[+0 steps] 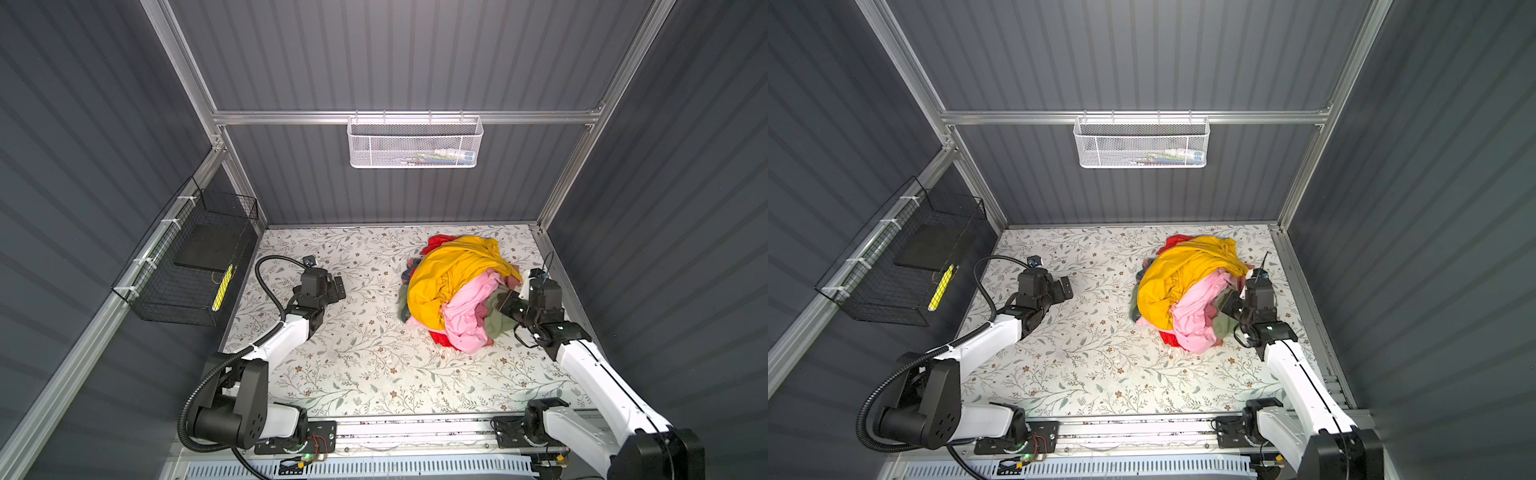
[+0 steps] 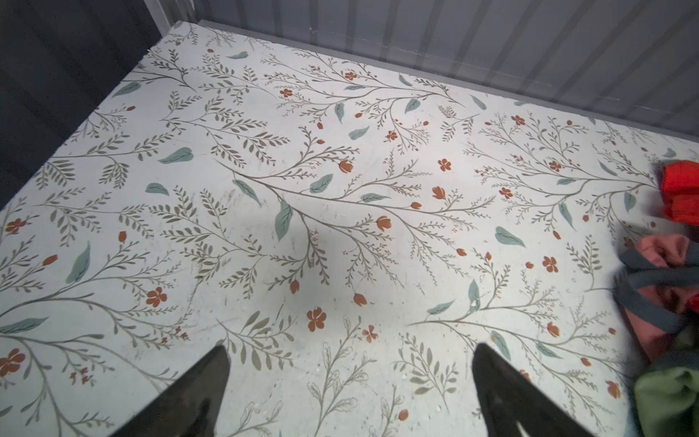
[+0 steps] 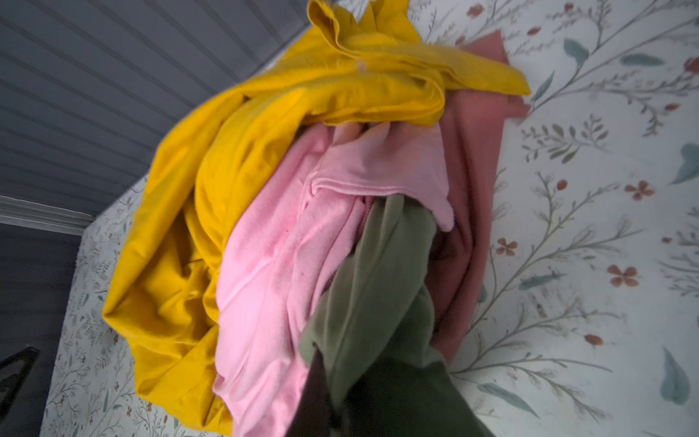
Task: Pick out a specific cloth from the pile
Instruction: 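Lift the green cloth with the right gripper while the left arm reaches toward the pile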
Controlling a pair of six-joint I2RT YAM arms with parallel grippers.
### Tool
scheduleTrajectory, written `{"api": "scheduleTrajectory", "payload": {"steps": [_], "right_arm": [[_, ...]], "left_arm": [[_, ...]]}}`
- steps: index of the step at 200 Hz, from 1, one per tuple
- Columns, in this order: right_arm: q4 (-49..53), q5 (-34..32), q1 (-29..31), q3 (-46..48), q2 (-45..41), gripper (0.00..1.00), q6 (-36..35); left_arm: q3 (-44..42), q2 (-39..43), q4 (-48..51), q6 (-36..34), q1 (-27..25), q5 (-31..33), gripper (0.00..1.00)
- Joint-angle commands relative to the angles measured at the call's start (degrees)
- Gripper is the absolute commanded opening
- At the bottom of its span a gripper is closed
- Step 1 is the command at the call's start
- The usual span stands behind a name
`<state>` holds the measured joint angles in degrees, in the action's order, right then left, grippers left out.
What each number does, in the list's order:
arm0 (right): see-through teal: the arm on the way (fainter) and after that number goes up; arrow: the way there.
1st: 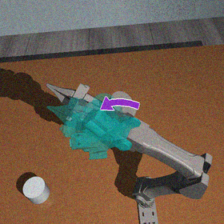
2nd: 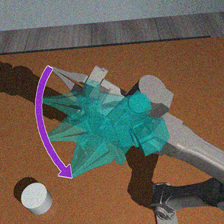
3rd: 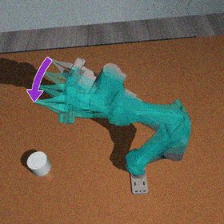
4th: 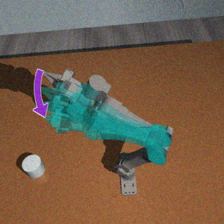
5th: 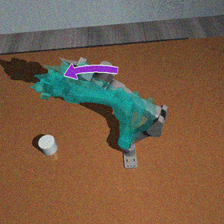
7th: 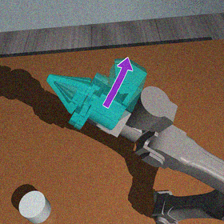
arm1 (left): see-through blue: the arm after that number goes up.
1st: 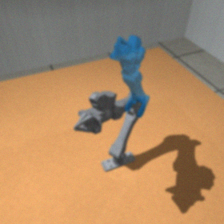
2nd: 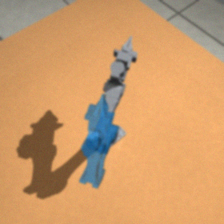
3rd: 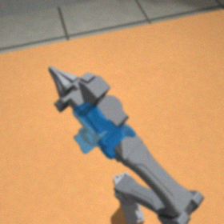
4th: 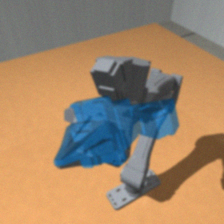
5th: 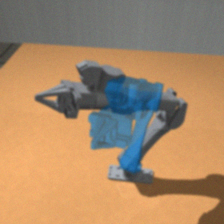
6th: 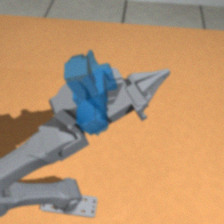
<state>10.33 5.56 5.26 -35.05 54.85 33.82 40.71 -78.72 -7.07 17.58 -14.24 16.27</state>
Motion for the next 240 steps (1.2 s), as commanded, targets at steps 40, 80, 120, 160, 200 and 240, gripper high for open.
{"api": "scheduleTrajectory", "payload": {"steps": [40, 80, 120, 160, 200, 240], "right_arm": [[4.4, 1.5, 0.0, -7.8, -2.3, 0.00, -3.4], [5.5, 1.8, 0.0, -13.0, -4.6, 0.00, -6.0], [8.4, 4.1, 0.0, -20.3, -3.4, 0.00, -8.8], [9.7, 3.1, 0.0, -25.4, -3.8, 0.00, -10.6], [16.0, 2.9, 0.0, -31.6, -0.1, 0.00, -11.7], [19.8, 6.1, 0.2, -36.1, 5.9, 0.00, -11.4]], "left_arm": [[1.1, -0.9, 0.8, -1.3, -0.9, -2.8, 1.00], [1.8, -2.2, 1.0, -1.3, -1.3, -4.1, 1.00], [3.0, -3.7, 1.3, -1.5, -1.7, -4.8, 1.00], [3.7, -4.5, 1.4, -1.8, -2.3, -5.3, 1.00], [4.7, -6.4, 1.1, -1.2, -4.0, -6.6, 1.00], [8.0, -9.1, 2.0, -3.0, -9.7, -4.7, 1.00]]}}
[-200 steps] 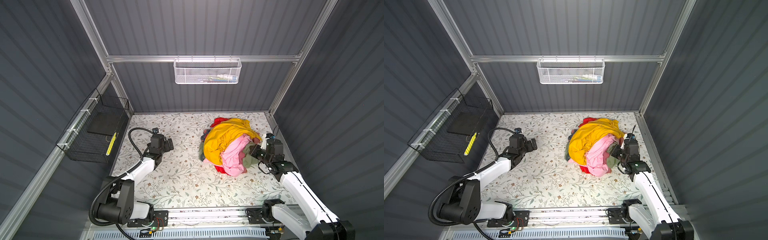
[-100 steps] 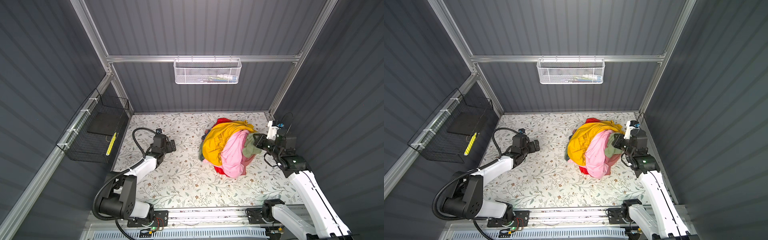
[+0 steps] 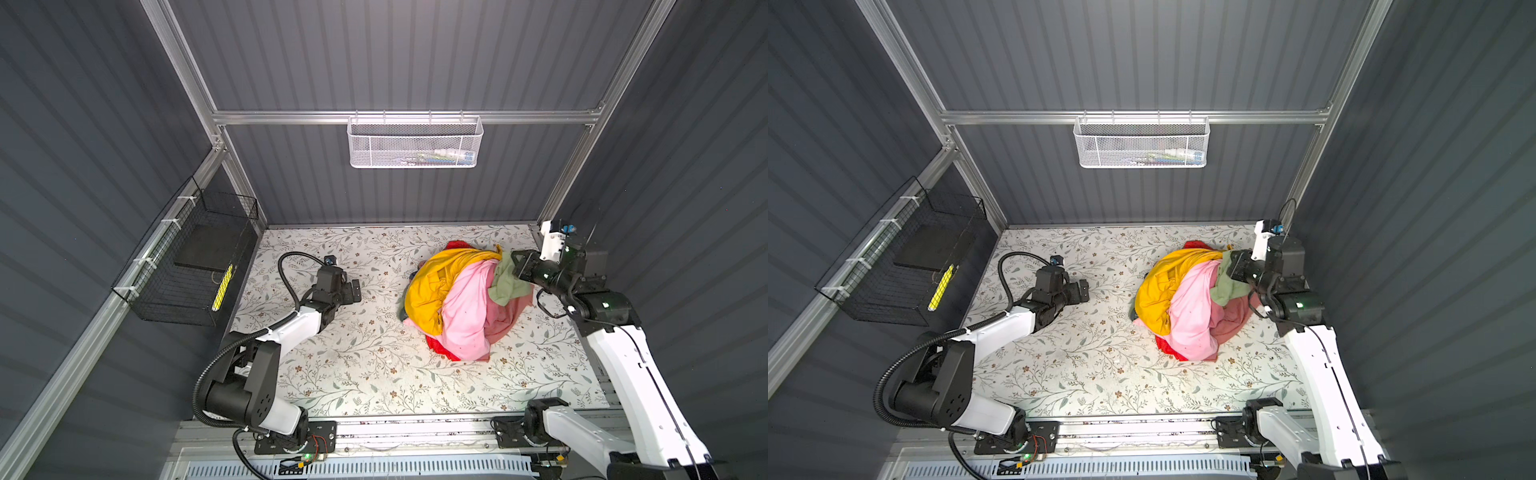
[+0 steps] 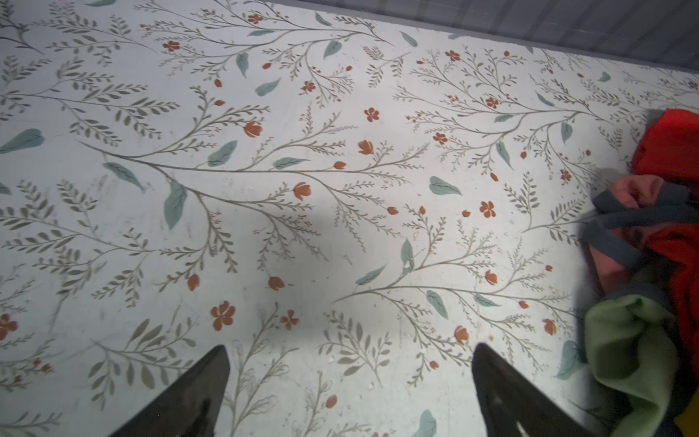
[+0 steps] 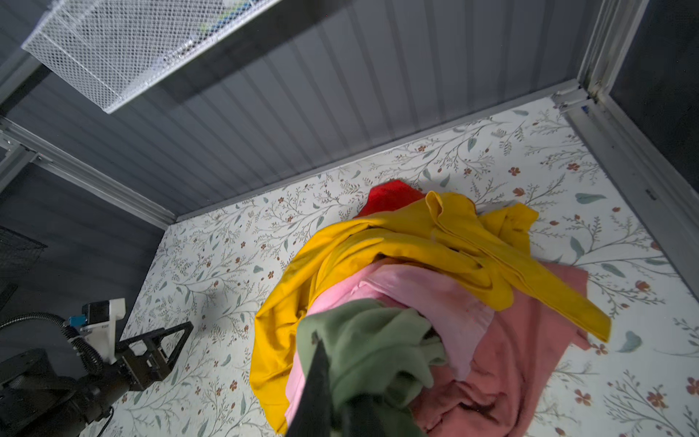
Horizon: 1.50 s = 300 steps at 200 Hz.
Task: Pick out a specific cloth from the pile
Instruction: 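Lift the green cloth with the right gripper while the left arm reaches toward the pile, then move the left gripper to the green cloth held by the right gripper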
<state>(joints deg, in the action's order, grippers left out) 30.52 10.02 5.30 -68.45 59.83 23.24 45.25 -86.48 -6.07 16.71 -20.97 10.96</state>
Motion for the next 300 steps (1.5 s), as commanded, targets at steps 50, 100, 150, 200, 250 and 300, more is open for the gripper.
{"api": "scheduleTrajectory", "payload": {"steps": [50, 100, 150, 200, 250, 300], "right_arm": [[-2.9, 4.1, 0.4, -5.9, 1.9, 0.00, 0.2], [-3.3, 5.0, 2.2, -10.6, 3.9, 0.00, -0.2], [-3.9, 5.5, 2.3, -12.9, 5.7, 0.00, -0.1], [-2.0, 5.9, 2.3, -18.2, 5.7, 0.00, -0.6], [-1.7, 6.2, 2.3, -20.3, 4.6, 0.00, -0.1], [2.5, 6.0, 2.2, -28.4, 6.4, 0.00, -1.3]], "left_arm": [[5.9, -3.3, 0.3, -2.1, -6.8, 0.6, 1.00], [13.3, -2.0, 1.4, -7.3, -13.2, -3.7, 1.00], [26.4, -5.4, 1.7, -12.1, -18.8, -9.2, 1.00], [33.5, -12.3, 2.1, -12.3, -21.3, -14.4, 1.00], [37.9, -19.4, 3.8, -10.6, -23.8, -16.8, 1.00], [39.9, -24.1, 6.2, -9.0, -24.0, -13.3, 1.00]]}}
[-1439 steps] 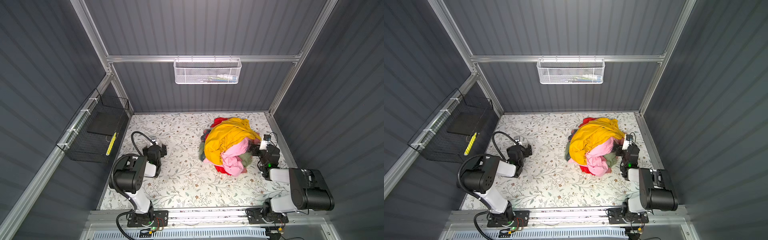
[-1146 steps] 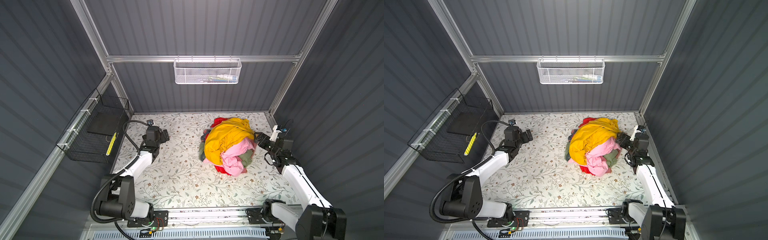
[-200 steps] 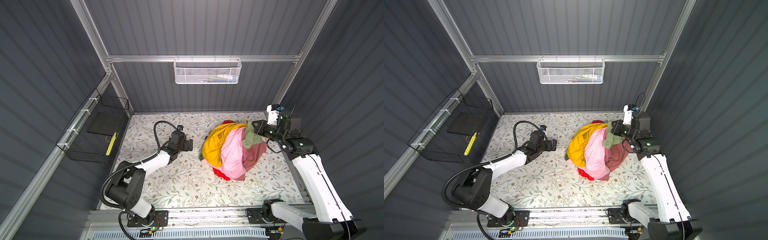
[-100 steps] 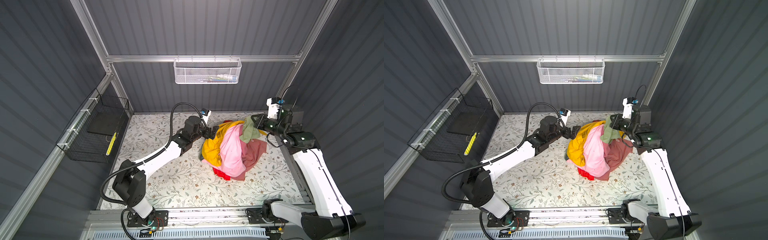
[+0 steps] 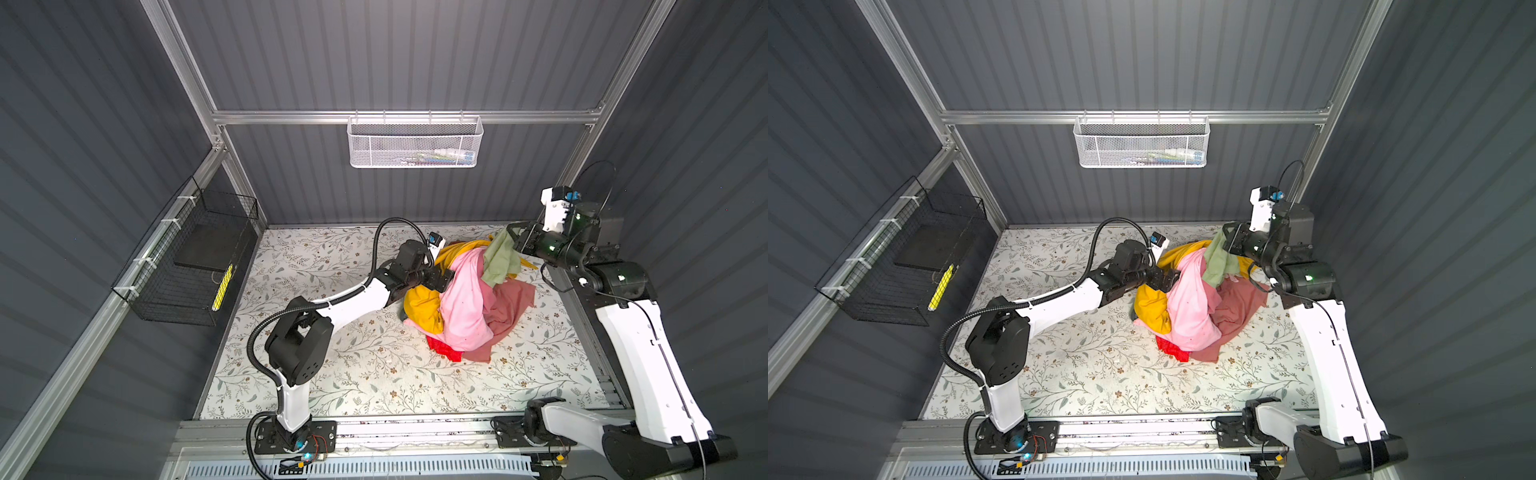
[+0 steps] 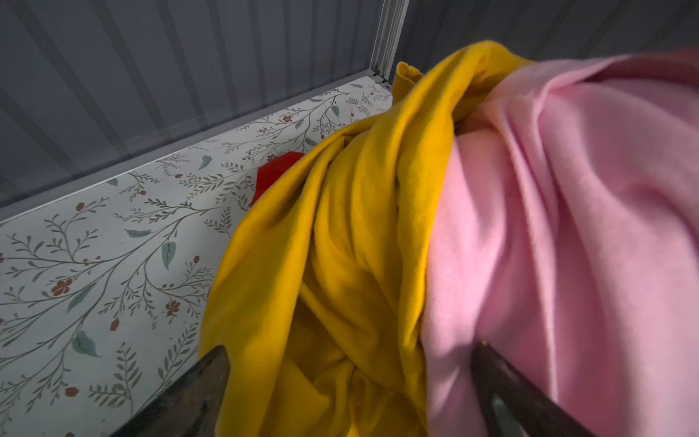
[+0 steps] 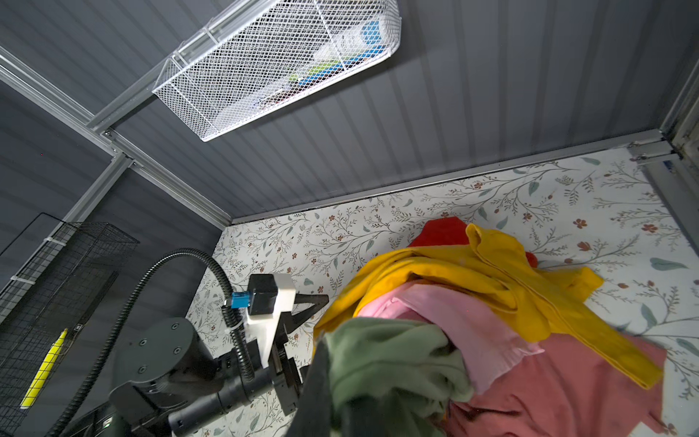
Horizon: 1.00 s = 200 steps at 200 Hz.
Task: Pick out a specific cloth from the pile
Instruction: 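Move the left gripper to the green cloth held by the right gripper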
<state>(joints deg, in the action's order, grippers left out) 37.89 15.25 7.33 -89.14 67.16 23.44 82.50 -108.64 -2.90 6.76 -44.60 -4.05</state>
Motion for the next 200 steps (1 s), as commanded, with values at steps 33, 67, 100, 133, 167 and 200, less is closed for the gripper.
{"api": "scheduleTrajectory", "payload": {"steps": [33, 67, 100, 133, 167, 200], "right_arm": [[-3.3, 2.1, 0.2, -11.8, 0.8, 0.00, -1.5], [-3.6, 3.4, 0.3, -13.2, 2.0, 0.00, -0.5], [-2.4, 7.4, 0.2, -14.2, 4.4, 0.00, -0.1], [-3.0, 7.3, 0.2, -10.7, 4.6, 0.00, 0.1], [-4.8, 5.9, 0.2, -0.6, 2.8, 0.00, 1.3], [-7.4, 4.6, 0.2, 9.6, 0.1, 0.00, 2.6]], "left_arm": [[5.1, -5.0, 5.4, 2.1, -0.4, 3.7, 1.00], [7.9, -8.5, 8.9, 3.0, -0.5, 6.4, 1.00], [9.3, -10.2, 12.2, 3.9, -0.5, 10.4, 1.00], [5.9, -6.8, 10.6, 4.8, -0.5, 13.3, 1.00], [2.4, -1.9, 8.6, 5.1, -0.5, 16.3, 1.00], [1.3, 2.5, 8.6, 1.7, -0.5, 18.1, 1.00]]}}
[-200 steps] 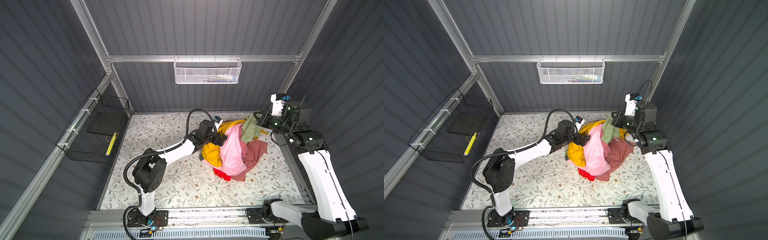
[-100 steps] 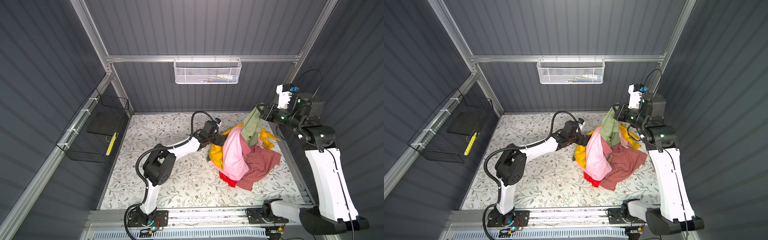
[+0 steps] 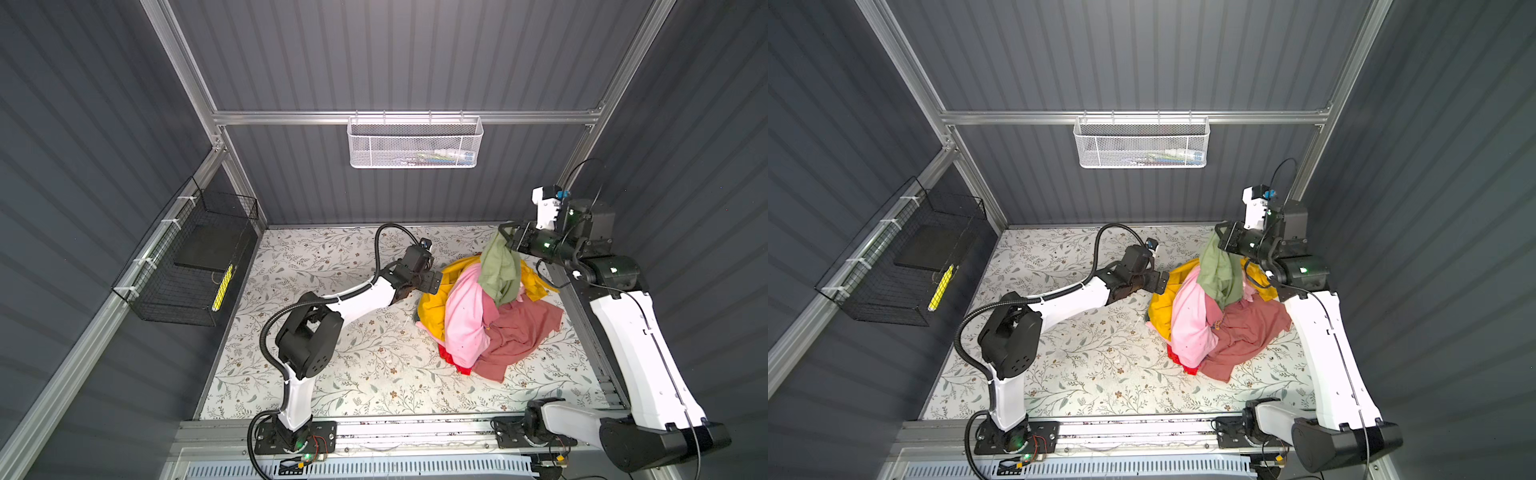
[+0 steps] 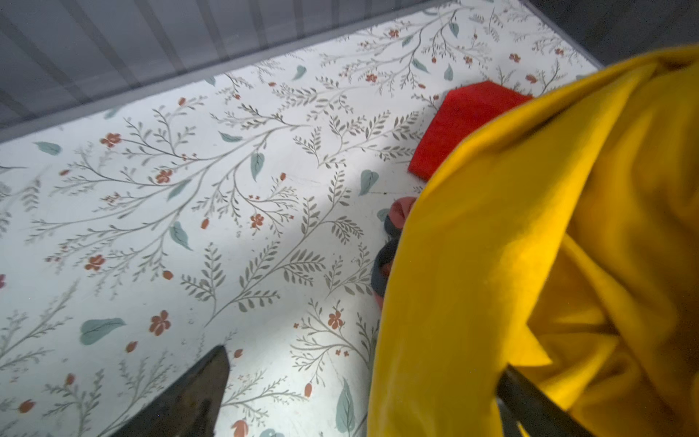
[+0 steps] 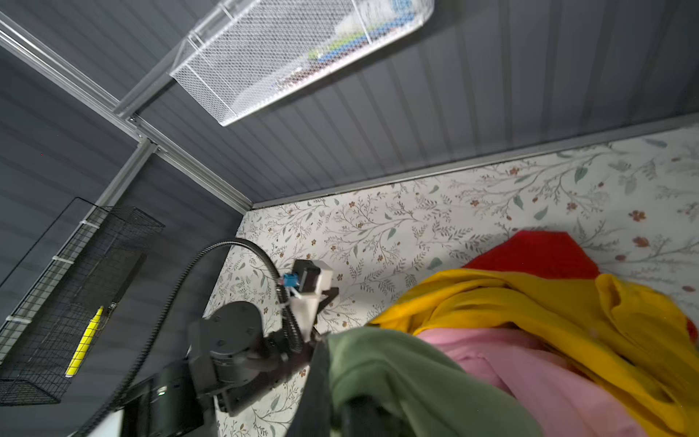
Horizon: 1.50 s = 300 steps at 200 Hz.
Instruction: Pick out a specific cloth from the pile
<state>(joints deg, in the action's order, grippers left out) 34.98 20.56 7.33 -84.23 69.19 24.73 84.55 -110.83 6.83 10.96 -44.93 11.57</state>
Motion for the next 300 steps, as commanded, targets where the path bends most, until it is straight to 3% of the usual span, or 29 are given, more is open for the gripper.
{"api": "scheduleTrajectory", "payload": {"steps": [1, 30, 49, 95, 148, 182, 238, 248, 264, 284, 295, 300], "right_arm": [[-4.7, -0.7, 0.2, 4.8, -2.0, 0.00, 1.3], [-6.1, -0.3, 0.2, 9.4, -2.7, 0.00, 2.3], [-7.0, 0.9, 0.2, 11.2, -2.4, 0.00, 3.0], [-8.8, 2.0, 0.2, 10.7, -0.9, 0.00, 3.2], [-10.5, 2.6, 0.3, 10.4, 0.5, 0.00, 3.5], [-11.5, 3.4, 0.4, 10.5, 0.3, 0.00, 4.4], [-12.2, 4.5, 0.4, 10.7, 0.3, 0.00, 4.9], [-12.1, 4.5, 0.5, 10.6, 0.3, 0.00, 4.9], [-11.2, 3.0, 0.4, 10.7, -0.1, 0.04, 4.4], [-8.7, 2.4, -0.5, 10.5, -0.7, 0.06, 3.1], [-6.9, 2.6, -1.4, 10.2, -0.9, 0.11, 2.5], [-6.1, 2.1, -1.8, 10.3, -1.1, 0.20, 2.3]], "left_arm": [[-0.8, 4.9, -1.2, -2.6, -0.2, 2.4, 1.00], [-2.1, 9.2, -3.3, -5.7, -0.2, -3.7, 1.00], [-4.7, 12.5, -6.0, -7.2, -0.6, -12.3, 1.00], [-7.3, 15.5, -8.4, -4.9, -4.6, -25.7, 1.00], [-6.5, 12.5, -11.8, -0.3, -9.4, -27.3, 1.00], [-4.2, 9.1, -13.6, 1.4, -10.5, -24.5, 1.00], [7.2, -0.1, -14.9, 5.9, -10.4, -22.9, 0.99], [8.7, -1.1, -15.0, 6.3, -10.4, -22.0, 0.91], [10.6, -1.5, -13.7, 5.5, -10.4, -18.8, 0.59], [12.2, -0.7, -11.5, 2.5, -10.3, -15.1, 0.30], [12.7, -0.2, -10.5, 1.3, -10.1, -13.3, 0.13], [12.8, 0.1, -10.2, 1.0, -10.0, -12.8, 0.06]]}}
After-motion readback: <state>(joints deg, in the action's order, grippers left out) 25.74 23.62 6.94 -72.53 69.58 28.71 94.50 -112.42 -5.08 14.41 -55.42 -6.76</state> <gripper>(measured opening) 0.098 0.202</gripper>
